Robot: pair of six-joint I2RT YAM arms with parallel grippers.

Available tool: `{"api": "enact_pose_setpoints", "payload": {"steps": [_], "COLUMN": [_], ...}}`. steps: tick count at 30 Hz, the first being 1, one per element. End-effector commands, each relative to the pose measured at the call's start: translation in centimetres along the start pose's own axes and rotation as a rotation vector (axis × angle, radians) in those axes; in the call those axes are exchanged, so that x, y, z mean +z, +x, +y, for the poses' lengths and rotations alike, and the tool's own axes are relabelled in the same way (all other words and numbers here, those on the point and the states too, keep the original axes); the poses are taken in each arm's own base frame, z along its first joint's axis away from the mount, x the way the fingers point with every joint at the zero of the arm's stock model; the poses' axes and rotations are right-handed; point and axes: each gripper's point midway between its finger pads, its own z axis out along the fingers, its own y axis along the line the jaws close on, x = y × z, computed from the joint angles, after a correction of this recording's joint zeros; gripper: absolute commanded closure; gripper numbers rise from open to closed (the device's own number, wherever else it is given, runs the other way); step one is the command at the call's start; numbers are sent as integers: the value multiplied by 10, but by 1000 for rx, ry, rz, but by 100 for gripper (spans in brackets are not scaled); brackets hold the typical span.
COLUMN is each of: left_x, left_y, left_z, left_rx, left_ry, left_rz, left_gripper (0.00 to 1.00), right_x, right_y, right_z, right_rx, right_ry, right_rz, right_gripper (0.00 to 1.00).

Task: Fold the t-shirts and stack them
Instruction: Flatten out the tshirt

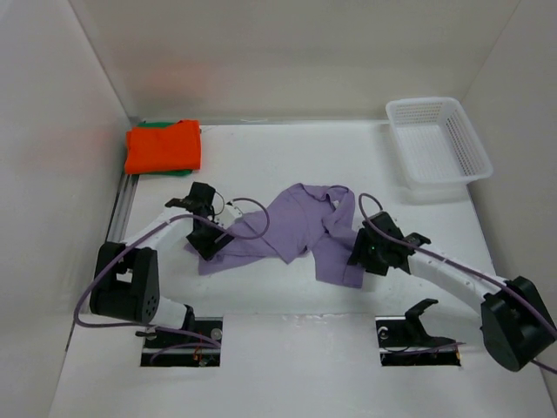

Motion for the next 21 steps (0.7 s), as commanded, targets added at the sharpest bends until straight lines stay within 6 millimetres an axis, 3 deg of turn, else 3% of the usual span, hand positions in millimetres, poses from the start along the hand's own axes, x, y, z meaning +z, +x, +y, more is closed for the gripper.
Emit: {"api": "enact_pose_setpoints", "payload": {"steps": [1,3,4,7,8,10,13,17,21], "left_x": [9,18,21,21,17,2,-25,-56,-78], "left_y": [-8,-8,-6,-6,-8,-11,-11,-12,-28], "left_z": [4,3,3,11,16,25,30,19,23], "left_rx": [8,11,11,-4,-12,-21,-17,29,23], "left_ry": [-33,-36,-36,-54,-70,-105,-127,-86,-58], "left_rz": [-31,-13,0,28,23,1,-33,-66,-122], "left_gripper": [32,35,40,67,75,85,92,94,94], "right_x": [11,19,19,18,15,5,-12,-35,-45], "right_y": [0,6,5,5,2,-5,-16,-23,-28], "right_z": [15,17,19,28,29,30,22,8,14], "right_rx": [29,17,4,-11,-15,0,25,34,41], "right_ry": [-34,-33,-31,-56,-62,-87,-91,-82,-108], "right_rz": [4,29,28,33,21,-5,-40,-74,-75], "right_gripper": [35,39,47,90,98,100,100,100,100]}}
